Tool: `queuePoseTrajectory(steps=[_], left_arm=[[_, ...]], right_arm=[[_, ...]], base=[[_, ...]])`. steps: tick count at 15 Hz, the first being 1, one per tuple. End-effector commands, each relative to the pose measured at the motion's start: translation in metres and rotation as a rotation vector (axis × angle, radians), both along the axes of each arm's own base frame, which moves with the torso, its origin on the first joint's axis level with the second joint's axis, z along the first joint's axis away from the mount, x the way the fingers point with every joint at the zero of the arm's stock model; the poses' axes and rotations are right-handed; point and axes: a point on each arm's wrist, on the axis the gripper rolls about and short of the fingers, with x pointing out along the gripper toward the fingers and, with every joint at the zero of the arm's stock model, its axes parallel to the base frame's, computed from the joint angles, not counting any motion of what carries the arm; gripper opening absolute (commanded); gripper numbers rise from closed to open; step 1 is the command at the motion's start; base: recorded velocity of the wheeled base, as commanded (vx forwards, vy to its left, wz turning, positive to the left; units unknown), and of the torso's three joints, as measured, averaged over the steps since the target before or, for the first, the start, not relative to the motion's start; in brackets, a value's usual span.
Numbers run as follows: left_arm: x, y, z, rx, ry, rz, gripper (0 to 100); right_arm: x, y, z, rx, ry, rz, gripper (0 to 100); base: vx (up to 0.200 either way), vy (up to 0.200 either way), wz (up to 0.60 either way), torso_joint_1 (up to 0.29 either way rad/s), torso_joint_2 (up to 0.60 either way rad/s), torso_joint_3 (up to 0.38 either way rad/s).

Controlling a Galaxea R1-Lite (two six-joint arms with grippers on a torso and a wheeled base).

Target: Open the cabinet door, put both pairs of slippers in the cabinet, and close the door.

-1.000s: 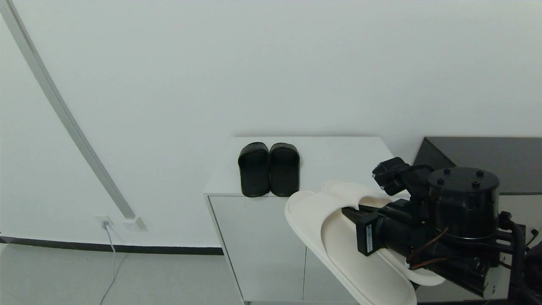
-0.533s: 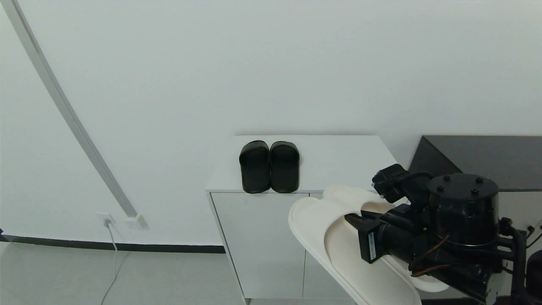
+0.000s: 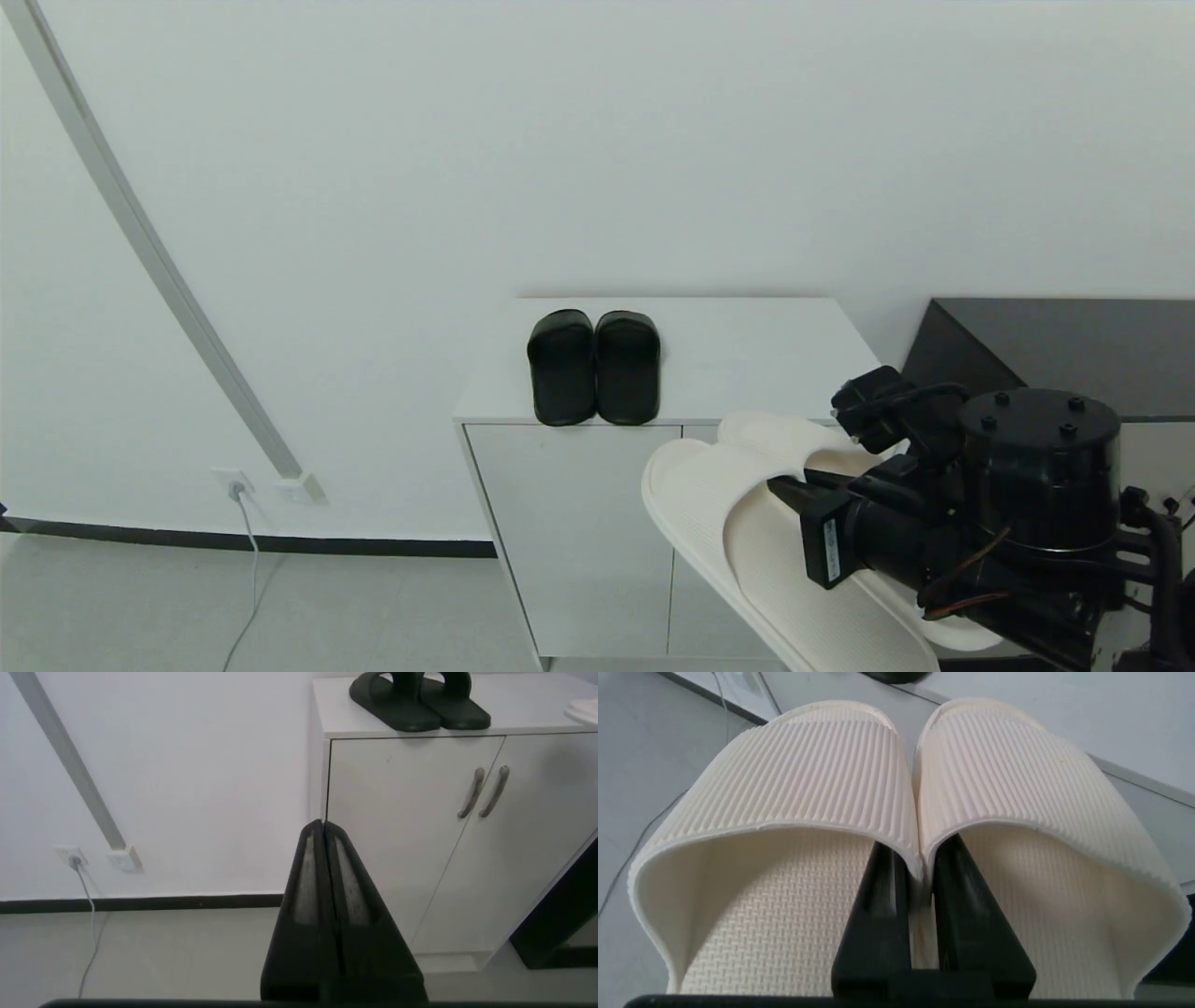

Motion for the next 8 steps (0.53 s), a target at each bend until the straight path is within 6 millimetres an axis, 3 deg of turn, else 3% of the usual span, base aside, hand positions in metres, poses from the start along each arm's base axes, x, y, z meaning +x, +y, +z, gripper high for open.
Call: queuePoseTrajectory(steps=[1, 8], left_arm=[[0.0001, 0.0000, 0.0000, 0.000, 0.002, 0.000, 0], [0.0001, 0.0000, 0.0002, 0.000, 0.000, 0.002, 0]], right_arm=[[-0.0014, -0.0007, -0.0003, -0.001, 0.001, 0.002, 0], [-0.0021, -0.0003, -0.0009, -0.003, 0.003, 0.005, 0]], base=[[0.000, 0.000, 0.00, -0.056, 0.10, 0.071], [0.000, 0.000, 0.00, -0.160, 0.35, 0.196]])
